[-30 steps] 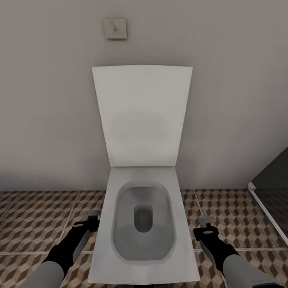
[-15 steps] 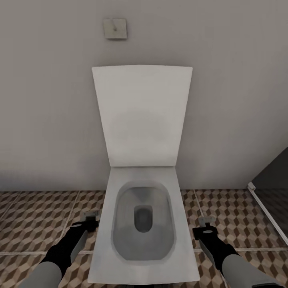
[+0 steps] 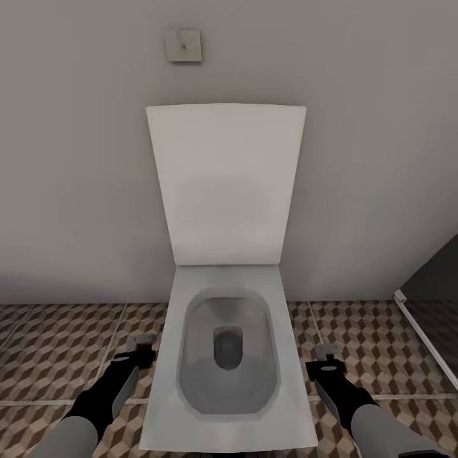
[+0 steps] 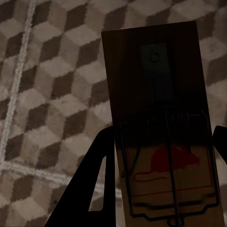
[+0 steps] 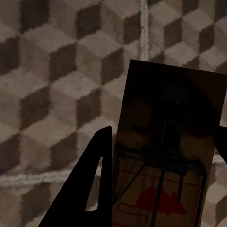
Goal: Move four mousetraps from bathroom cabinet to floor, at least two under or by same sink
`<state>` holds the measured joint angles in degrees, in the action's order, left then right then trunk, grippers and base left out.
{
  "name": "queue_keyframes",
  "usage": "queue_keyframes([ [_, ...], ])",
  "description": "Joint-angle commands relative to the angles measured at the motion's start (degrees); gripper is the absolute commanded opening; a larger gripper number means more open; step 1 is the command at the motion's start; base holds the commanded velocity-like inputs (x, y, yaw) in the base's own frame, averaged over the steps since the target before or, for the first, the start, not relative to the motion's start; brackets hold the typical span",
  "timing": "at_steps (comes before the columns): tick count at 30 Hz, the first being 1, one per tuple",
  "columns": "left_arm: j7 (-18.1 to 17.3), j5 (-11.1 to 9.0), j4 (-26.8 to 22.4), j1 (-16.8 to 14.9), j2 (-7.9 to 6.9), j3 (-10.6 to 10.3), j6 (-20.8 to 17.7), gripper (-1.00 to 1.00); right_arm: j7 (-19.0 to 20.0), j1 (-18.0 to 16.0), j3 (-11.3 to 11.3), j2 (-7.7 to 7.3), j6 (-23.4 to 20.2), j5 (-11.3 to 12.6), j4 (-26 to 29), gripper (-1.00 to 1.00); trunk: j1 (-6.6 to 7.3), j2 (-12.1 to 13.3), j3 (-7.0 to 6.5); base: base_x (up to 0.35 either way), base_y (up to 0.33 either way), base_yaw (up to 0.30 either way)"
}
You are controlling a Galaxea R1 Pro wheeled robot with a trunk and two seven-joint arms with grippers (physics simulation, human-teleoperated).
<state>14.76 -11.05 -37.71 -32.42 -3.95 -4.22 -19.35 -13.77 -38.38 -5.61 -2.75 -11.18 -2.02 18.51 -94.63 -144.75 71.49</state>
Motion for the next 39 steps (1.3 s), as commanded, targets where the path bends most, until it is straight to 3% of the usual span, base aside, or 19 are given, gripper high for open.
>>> queue_keyframes([
  [1, 0.52, -0.55, -0.07, -0.01, -0.09, -0.44, -0.25, -1.0, -0.28, 0.02, -0.47, -0.05, -0.59, -0.18, 0.1, -1.0, 0.01, -0.02, 0.04, 0.0, 0.0, 0.0],
  [24, -0.26, -0.56, -0.83, -0.01, -0.46, -0.54, -0.3, -1.0, 0.04, 0.05, -0.34, -0.7, -0.69, -0.12, 0.03, -1.0, 0.01, -0.02, 0.04, 0.0, 0.0, 0.0],
  [39, -0.26, -0.47, -0.69, -0.01, -0.44, -0.66, -0.36, -1.0, -0.03, 0.04, -0.3, -0.69, -0.61, -0.1, 0.03, -1.0, -0.38, -0.22, 3.37, 0.0, 0.0, 0.0],
])
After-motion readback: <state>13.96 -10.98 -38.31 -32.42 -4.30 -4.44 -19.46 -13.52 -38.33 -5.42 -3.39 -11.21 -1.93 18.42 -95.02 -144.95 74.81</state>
